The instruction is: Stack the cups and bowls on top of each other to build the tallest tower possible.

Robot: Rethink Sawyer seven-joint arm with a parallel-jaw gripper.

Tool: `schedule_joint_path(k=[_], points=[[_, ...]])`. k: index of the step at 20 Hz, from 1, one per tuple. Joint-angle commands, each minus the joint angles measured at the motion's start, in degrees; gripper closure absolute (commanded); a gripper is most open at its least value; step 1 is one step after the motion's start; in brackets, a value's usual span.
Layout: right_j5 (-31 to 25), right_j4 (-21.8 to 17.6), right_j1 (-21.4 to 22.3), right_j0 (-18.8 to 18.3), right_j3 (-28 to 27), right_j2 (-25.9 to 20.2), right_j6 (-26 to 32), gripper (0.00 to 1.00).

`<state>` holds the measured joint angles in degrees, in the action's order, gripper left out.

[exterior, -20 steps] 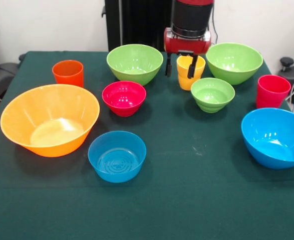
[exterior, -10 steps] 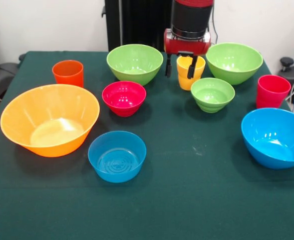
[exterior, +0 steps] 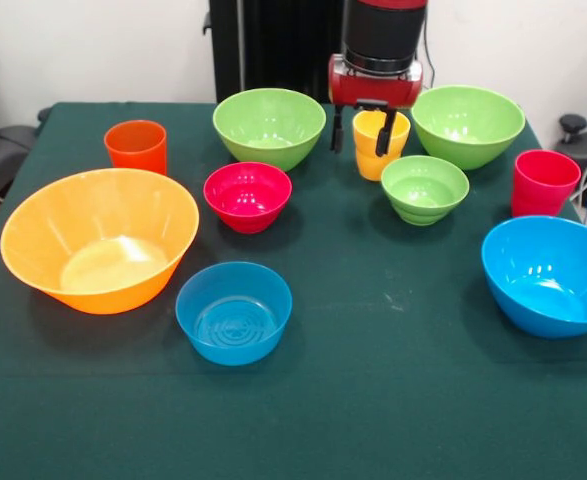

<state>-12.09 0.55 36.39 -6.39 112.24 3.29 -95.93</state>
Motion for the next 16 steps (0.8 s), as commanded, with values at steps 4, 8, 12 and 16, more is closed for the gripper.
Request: schedule_joint_path(k=[4,8,12,16], points=[[-2.25,1.03,-0.59,0.56,0.18,-3.54,-9.00,0.00],[-2.92,1.16,-1.15,0.56,-1.13,-3.50,-8.67,0.00],[-4.02,1.18,-1.04,0.72,-2.00,-3.30,-8.28,0.00],[-4.52,0.95,-1.18,0.78,-2.68,-3.01,-7.85,0.00]])
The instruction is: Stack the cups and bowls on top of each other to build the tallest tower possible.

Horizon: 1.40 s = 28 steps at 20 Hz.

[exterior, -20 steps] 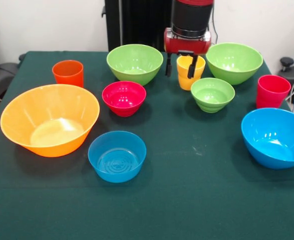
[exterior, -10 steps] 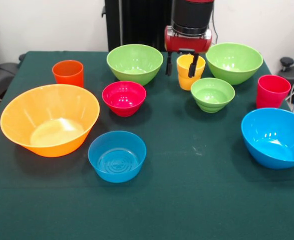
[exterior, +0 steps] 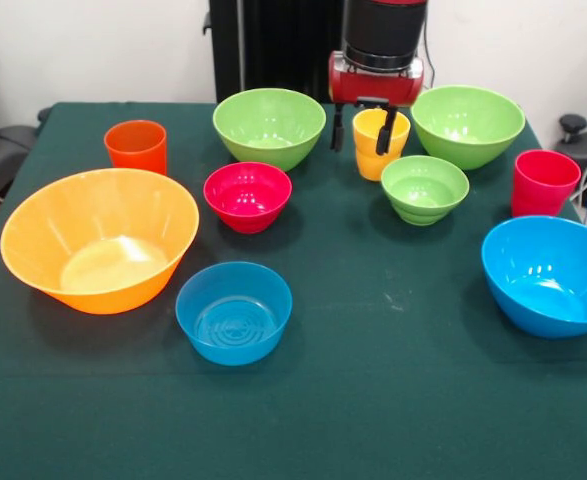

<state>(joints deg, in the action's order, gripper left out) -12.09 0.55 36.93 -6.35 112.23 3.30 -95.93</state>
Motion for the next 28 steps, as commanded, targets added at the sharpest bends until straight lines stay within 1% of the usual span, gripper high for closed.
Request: schedule_joint_path(k=[1,5,8,12,13,14,16,19,20,22,26,28], points=[[-3.55,0.77,-1.68,0.55,-1.86,-3.33,-7.94,0.00],[-3.78,0.73,-0.82,-0.13,-1.36,-3.97,-7.58,0.00],[-5.26,0.68,0.06,-0.35,-2.08,-3.89,-6.88,0.00],[-4.99,0.30,0.36,-0.82,-2.43,-3.58,-6.43,0.00],[-4.70,0.33,0.49,-1.52,-2.16,-4.22,-6.23,0.00],[-5.51,0.51,1.17,-2.07,-2.05,-4.80,-5.88,0.00],[-8.13,0.79,2.91,-1.81,-2.87,-4.29,-5.52,0.00],[-9.16,1.20,2.55,-1.29,-4.53,-3.17,-6.24,0.00],[-8.86,1.56,2.41,-1.73,-4.00,-3.77,-6.60,0.00],[-8.75,2.39,3.45,-1.55,-2.33,-3.92,-8.01,0.00],[-8.14,4.00,8.62,-0.10,3.56,-3.56,-11.18,0.00],[-8.29,4.44,11.57,1.75,5.91,-1.95,-12.98,0.00]])
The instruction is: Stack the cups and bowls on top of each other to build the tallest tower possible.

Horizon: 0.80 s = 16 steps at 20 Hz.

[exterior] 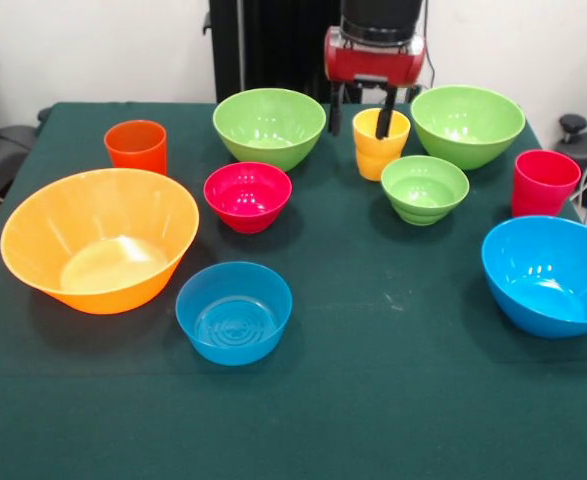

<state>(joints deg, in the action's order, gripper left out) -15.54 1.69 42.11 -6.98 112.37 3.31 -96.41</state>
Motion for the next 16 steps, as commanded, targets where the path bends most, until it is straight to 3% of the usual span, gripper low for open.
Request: schedule_joint_path(k=[1,6,16], points=[[-5.26,3.18,7.90,3.51,6.70,-0.96,-13.00,0.00],[-5.84,3.70,10.39,6.84,9.62,1.56,-15.50,0.00],[3.83,6.30,4.97,9.03,13.35,-0.21,-22.81,0.00]])
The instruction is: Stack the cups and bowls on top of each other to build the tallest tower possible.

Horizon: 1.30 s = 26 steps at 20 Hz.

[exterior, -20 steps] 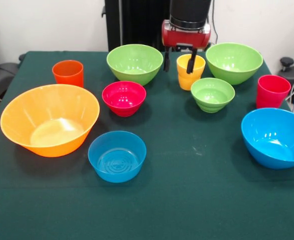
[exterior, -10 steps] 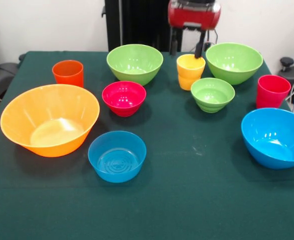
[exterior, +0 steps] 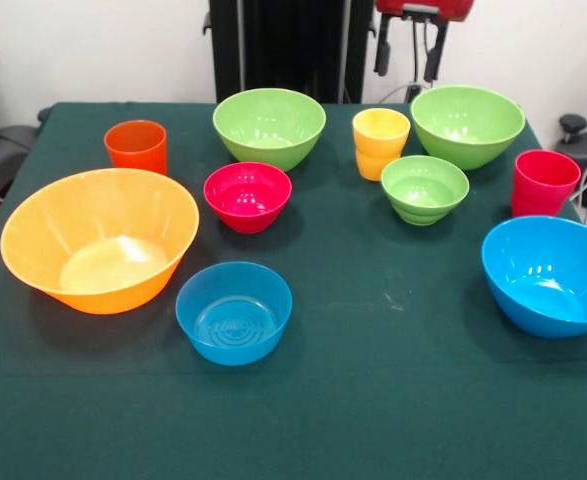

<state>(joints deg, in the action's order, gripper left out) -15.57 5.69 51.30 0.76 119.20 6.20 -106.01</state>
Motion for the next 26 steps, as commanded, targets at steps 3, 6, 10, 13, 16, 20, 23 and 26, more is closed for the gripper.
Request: schedule_joint_path(k=[3,6,10,13,16,20,23,26], points=[[7.82,1.32,-4.97,0.93,7.48,-3.92,-14.39,0.00],[10.45,-0.26,-5.98,0.55,7.44,-4.00,-15.28,0.00],[14.79,-1.86,-7.67,-0.36,7.36,-4.50,-15.98,0.00],[17.45,-2.39,-8.42,-1.04,7.63,-5.22,-16.65,0.00],[19.06,-2.50,-8.96,-1.28,7.71,-5.54,-16.97,0.00],[20.27,-2.19,-9.51,-2.04,7.48,-6.63,-17.15,0.00],[21.22,-2.49,-10.03,-3.25,7.79,-8.22,-17.27,0.00],[23.81,-3.57,-11.24,-5.64,8.38,-11.12,-18.08,0.00]])
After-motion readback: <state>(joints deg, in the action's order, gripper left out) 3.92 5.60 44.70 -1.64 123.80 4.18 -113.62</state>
